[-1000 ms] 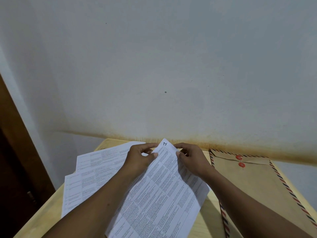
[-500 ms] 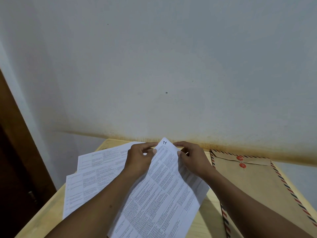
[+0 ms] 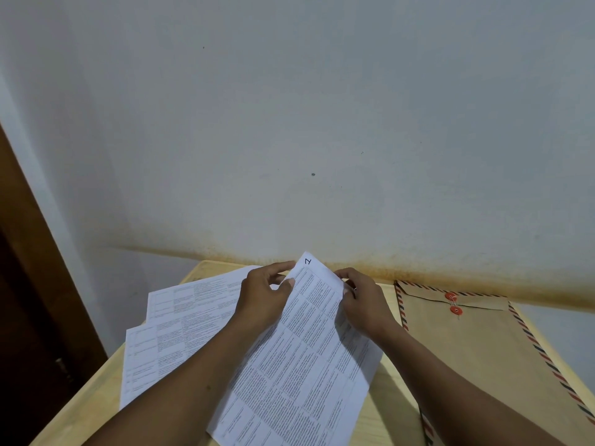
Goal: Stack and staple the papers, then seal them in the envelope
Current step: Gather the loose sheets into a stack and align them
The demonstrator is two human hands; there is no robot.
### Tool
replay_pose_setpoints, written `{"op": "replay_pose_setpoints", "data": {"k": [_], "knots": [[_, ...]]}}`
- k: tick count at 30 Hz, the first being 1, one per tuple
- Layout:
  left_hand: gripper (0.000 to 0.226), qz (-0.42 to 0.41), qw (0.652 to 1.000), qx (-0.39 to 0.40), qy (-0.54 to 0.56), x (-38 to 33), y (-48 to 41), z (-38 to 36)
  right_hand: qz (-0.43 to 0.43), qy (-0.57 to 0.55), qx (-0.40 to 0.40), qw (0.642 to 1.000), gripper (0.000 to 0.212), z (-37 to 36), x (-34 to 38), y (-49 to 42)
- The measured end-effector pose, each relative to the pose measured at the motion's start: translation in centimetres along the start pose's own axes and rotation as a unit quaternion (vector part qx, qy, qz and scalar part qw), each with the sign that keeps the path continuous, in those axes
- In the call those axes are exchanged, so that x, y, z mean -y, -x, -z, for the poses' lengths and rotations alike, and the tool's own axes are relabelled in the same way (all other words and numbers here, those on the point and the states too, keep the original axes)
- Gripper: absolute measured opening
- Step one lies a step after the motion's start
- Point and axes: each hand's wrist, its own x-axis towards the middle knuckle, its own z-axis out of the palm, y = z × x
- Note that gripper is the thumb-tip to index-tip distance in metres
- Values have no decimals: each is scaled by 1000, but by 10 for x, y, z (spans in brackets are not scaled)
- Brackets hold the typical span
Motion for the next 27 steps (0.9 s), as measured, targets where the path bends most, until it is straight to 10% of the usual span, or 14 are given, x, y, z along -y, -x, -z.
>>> {"op": "replay_pose_setpoints", "data": {"k": [27], "knots": [[38,-1,1000,7,9,1,-3,5,27,-58,-10,998,38,4,9,2]]}}
